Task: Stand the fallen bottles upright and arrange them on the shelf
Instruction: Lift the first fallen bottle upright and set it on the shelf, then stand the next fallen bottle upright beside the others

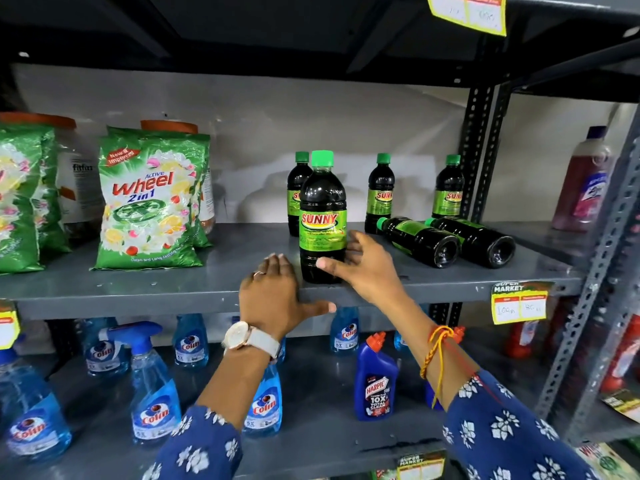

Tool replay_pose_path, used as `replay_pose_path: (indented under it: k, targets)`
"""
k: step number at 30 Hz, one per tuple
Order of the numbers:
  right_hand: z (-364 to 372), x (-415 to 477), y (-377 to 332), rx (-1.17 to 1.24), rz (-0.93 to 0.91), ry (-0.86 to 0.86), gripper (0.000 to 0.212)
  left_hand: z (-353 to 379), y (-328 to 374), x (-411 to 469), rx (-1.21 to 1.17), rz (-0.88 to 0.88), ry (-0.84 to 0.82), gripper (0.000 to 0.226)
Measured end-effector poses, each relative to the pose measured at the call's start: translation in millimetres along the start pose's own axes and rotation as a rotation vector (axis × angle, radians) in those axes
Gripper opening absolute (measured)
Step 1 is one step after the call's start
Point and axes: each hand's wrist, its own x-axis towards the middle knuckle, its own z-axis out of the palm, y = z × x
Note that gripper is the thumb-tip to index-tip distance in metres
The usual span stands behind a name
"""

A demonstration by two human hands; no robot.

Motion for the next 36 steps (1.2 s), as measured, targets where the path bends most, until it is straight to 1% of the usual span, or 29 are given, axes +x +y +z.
replay_pose_path:
  k: [1, 2, 3, 4, 5, 6, 7, 8, 9, 11, 12, 14, 16, 17, 19, 21, 22, 25, 27, 30, 33, 34, 36]
  targets:
    - [-9, 0, 2, 0.003, 0.014, 0.033, 0.077, -3, 1, -6, -0.14, -0.048, 0.031, 0.114]
    - [-19, 1, 4, -0.016, 0.008, 0.084, 0.073, -8, 2, -11, -0.307, -0.095, 0.093, 0.109]
    - [-32, 2, 6, -0.057, -0.022, 0.146, 0.061, -13, 6, -16, -0.442, -0.117, 0.197, 0.099]
    - [-46, 5, 7, -0.107, -0.065, 0.215, 0.043, -18, 12, -20, -0.506, -0.102, 0.338, 0.084]
    - [-62, 9, 9, -0.152, -0.105, 0.276, 0.025, -24, 23, -23, -0.516, -0.051, 0.476, 0.068]
    - [-76, 14, 10, -0.183, -0.138, 0.321, 0.011, -28, 36, -23, -0.522, 0.021, 0.574, 0.054]
    - [-91, 21, 12, -0.225, -0.161, 0.353, 0.01, -31, 51, -20, -0.531, 0.093, 0.608, 0.046]
    - [-104, 28, 14, -0.272, -0.172, 0.366, 0.013, -33, 69, -16, -0.543, 0.164, 0.581, 0.043]
    - [-115, 35, 16, -0.318, -0.173, 0.362, 0.013, -33, 85, -10, -0.541, 0.229, 0.514, 0.044]
    - [-133, 52, 24, -0.415, -0.125, 0.307, 0.008, -25, 117, 7, -0.463, 0.299, 0.334, 0.054]
    - [-139, 61, 30, -0.465, -0.081, 0.258, 0.008, -19, 130, 16, -0.388, 0.307, 0.254, 0.063]
    - [-143, 74, 39, -0.538, 0.003, 0.13, 0.029, -4, 142, 34, -0.202, 0.271, 0.108, 0.088]
    - [-144, 84, 45, -0.568, 0.035, 0.038, 0.048, 10, 145, 48, -0.062, 0.184, -0.067, 0.109]
    - [-144, 88, 46, -0.582, 0.037, 0.01, 0.055, 15, 144, 53, -0.036, 0.142, -0.144, 0.115]
    - [-140, 96, 47, -0.614, 0.046, -0.039, 0.062, 23, 137, 56, -0.037, 0.082, -0.231, 0.123]
    - [-136, 103, 47, -0.684, 0.063, -0.091, 0.059, 28, 132, 56, -0.039, 0.058, -0.261, 0.126]
    - [-133, 105, 46, -0.739, 0.079, -0.116, 0.06, 29, 130, 56, -0.041, 0.056, -0.27, 0.124]
    - [-123, 110, 47, -0.866, 0.127, -0.159, 0.076, 29, 130, 53, -0.039, 0.056, -0.254, 0.113]
    - [-117, 112, 50, -0.936, 0.149, -0.147, 0.078, 29, 131, 51, -0.012, 0.068, -0.209, 0.111]
    - [-111, 108, 53, -1.002, 0.148, -0.051, 0.069, 31, 132, 49, 0.02, 0.089, -0.151, 0.113]
    - [-109, 103, 55, -0.963, 0.06, 0.047, 0.049, 31, 131, 49, 0.015, 0.106, -0.123, 0.109]
    - [-111, 102, 56, -0.91, 0.047, 0.071, 0.046, 31, 131, 49, 0.014, 0.11, -0.125, 0.108]
    - [-116, 101, 58, -0.738, 0.04, 0.133, 0.048, 31, 130, 49, 0.017, 0.118, -0.127, 0.108]
